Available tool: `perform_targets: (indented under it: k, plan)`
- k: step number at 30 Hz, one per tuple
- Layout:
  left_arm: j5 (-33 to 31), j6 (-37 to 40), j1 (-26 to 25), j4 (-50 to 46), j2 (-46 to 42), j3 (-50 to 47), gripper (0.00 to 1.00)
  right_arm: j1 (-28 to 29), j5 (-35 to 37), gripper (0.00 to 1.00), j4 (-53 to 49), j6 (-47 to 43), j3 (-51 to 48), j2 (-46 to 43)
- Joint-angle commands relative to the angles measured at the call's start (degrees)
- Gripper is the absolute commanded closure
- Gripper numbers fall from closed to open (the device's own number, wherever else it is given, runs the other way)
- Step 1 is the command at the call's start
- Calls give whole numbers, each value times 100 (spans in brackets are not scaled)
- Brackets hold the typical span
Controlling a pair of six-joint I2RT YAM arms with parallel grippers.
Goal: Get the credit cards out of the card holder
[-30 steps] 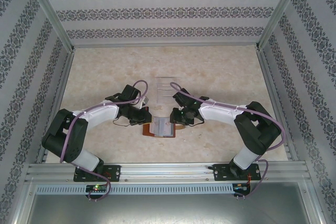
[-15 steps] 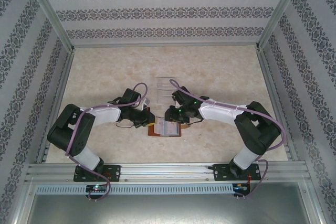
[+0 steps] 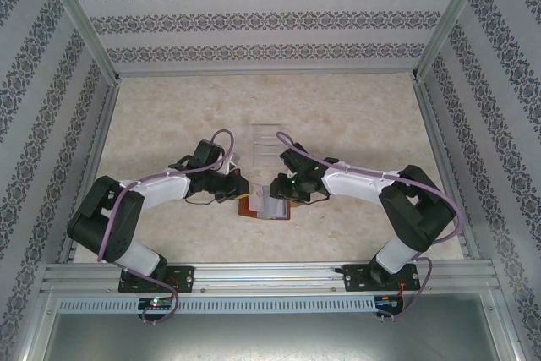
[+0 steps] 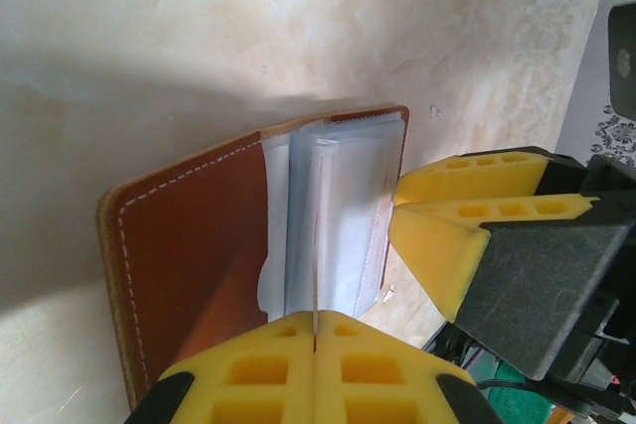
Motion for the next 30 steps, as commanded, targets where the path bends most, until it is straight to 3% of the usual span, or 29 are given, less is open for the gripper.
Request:
perform_targets:
  k: [1,7,12,17,25,30]
  plan:
    - [185,-271,59,550,216,-142,100,-35,198,57,81,93,-80,-374]
    - [348,-554,59,1189,582,-242,100,-30,-63,54,361,185,-158,-559]
    - [425,-714,54,1495,728,-283,100,-32,-571,51,652,249,-129,-214]
    - [417,-669,54,1414,701,-280,100,-34,-542,50,557,243,-85,120]
    - [324,-258,55,762,609,-77,100,-84,-175,50,75,7,17,282]
    - [-31,624,59,-657,451,440,100,-90,308,50,-490,-218,166,264]
